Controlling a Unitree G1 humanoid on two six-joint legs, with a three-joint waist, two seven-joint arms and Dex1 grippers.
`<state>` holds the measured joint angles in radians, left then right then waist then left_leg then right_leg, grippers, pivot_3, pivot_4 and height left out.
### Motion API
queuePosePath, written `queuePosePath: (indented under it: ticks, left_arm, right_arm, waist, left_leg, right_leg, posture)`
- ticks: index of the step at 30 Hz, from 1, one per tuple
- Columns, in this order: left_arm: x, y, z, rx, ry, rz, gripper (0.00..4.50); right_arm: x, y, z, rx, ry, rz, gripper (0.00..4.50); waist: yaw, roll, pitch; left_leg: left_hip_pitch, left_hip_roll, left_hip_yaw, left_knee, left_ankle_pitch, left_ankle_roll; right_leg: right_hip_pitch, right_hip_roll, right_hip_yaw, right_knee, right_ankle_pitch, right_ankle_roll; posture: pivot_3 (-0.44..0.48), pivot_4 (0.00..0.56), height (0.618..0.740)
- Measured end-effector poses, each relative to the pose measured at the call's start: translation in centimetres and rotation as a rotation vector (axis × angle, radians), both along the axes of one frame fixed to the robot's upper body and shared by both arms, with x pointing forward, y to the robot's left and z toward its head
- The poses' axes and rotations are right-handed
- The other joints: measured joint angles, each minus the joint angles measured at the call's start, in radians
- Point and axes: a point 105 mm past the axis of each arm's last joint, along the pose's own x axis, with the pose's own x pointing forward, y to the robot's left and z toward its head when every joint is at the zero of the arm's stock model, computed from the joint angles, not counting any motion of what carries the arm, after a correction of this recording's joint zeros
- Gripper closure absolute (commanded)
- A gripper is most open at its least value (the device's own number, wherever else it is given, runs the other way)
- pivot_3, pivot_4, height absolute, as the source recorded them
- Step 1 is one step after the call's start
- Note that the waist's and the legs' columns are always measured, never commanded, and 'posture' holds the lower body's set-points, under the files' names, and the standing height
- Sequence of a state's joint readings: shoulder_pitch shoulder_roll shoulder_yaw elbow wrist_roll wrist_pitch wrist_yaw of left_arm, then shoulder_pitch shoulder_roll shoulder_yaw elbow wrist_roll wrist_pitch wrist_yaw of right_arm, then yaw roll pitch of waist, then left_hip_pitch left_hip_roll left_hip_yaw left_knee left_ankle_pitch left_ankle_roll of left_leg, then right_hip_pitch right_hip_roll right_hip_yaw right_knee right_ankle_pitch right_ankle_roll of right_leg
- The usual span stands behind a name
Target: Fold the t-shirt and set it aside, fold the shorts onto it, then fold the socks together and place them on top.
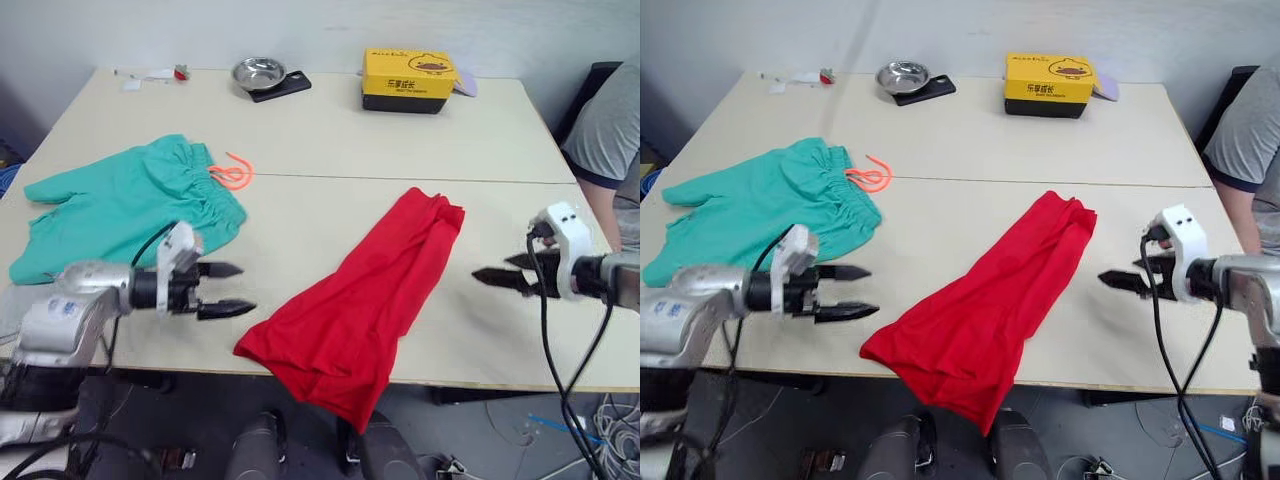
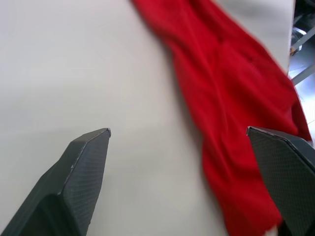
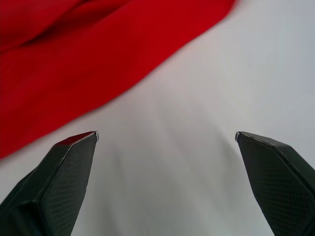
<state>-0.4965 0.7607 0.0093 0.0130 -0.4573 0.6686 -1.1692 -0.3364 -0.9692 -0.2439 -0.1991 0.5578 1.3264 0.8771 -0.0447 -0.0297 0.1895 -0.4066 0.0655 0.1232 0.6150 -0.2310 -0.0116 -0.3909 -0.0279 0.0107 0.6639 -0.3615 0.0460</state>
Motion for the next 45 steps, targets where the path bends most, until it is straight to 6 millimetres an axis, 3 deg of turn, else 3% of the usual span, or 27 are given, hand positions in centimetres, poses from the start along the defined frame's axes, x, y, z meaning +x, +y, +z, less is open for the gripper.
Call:
queuePosePath:
  ticks: [5,10,15,24,28,39,41,45]
  left_arm:
    - [3.3,-4.2,-0.1,-0.019,-0.007,-0.092,0.05]
    - [6.4,-8.3,-0.7,0.006,0.011,-0.116,0.05]
    - [9.0,-11.6,-1.3,0.039,-0.001,-0.065,0.05]
    - [9.2,-15.4,-3.1,0.069,0.059,-0.081,0.05]
    - [9.2,-16.1,-3.6,0.093,0.036,-0.073,0.97]
    - [9.4,-17.3,-4.5,0.019,0.092,0.017,4.47]
    - [9.5,-17.4,-4.6,-0.01,0.112,0.042,4.5]
    - [9.7,-17.2,-4.4,-0.057,0.131,0.078,4.5]
  right_arm:
    - [-3.9,2.9,-0.8,0.084,0.108,0.079,0.0]
    - [-5.8,5.3,-3.1,0.149,0.155,0.091,0.0]
    - [-7.0,7.5,-4.0,0.18,0.127,0.102,0.0]
    - [-7.5,11.8,-4.7,0.237,0.096,0.159,0.0]
    - [-7.4,12.8,-4.9,0.213,0.096,0.181,0.0]
    - [-7.3,13.9,-5.8,0.144,0.117,0.222,3.68]
    - [-7.2,13.9,-5.9,0.14,0.124,0.222,4.44]
    - [-7.3,14.0,-5.9,0.126,0.128,0.253,4.48]
  waist:
    - [0.007,-0.001,0.0]
    - [0.017,-0.002,0.0]
    - [0.016,-0.004,-0.001]
    - [0.007,-0.005,-0.001]
    - [0.003,-0.006,-0.002]
    - [0.006,-0.007,-0.003]
    - [0.007,-0.007,-0.003]
    - [0.008,-0.007,-0.003]
  left_leg:
    - [-0.001,0.0,0.0,0.0,0.001,-0.001]
    - [-0.003,-0.001,0.0,0.002,0.002,-0.002]
    - [-0.005,0.0,-0.001,0.003,0.001,-0.002]
    - [-0.004,0.001,-0.002,0.003,0.002,-0.004]
    - [-0.002,0.001,-0.002,0.003,0.002,-0.003]
    - [-0.002,0.0,-0.003,0.001,0.003,-0.004]
    - [-0.002,0.0,-0.003,0.002,0.003,-0.004]
    - [-0.002,0.0,-0.003,0.002,0.003,-0.004]
  right_leg:
    - [-0.001,0.002,0.0,-0.001,0.0,0.001]
    - [-0.002,0.002,0.0,-0.001,0.0,0.001]
    - [-0.003,0.002,-0.001,-0.002,0.0,0.003]
    - [-0.003,0.003,-0.002,0.0,0.0,0.003]
    - [-0.001,0.003,-0.002,0.002,0.0,0.003]
    - [-0.001,0.002,-0.003,0.002,0.0,0.003]
    - [-0.001,0.002,-0.003,0.002,0.0,0.003]
    - [-0.002,0.002,-0.003,0.002,0.0,0.003]
  posture:
    - [0.0,0.15,0.74]
    - [0.0,0.15,0.74]
    - [0.0,0.15,0.74]
    - [0.0,0.15,0.74]
    - [0.0,0.15,0.74]
    - [0.0,0.15,0.74]
    - [0.0,0.15,0.74]
    - [0.0,0.15,0.74]
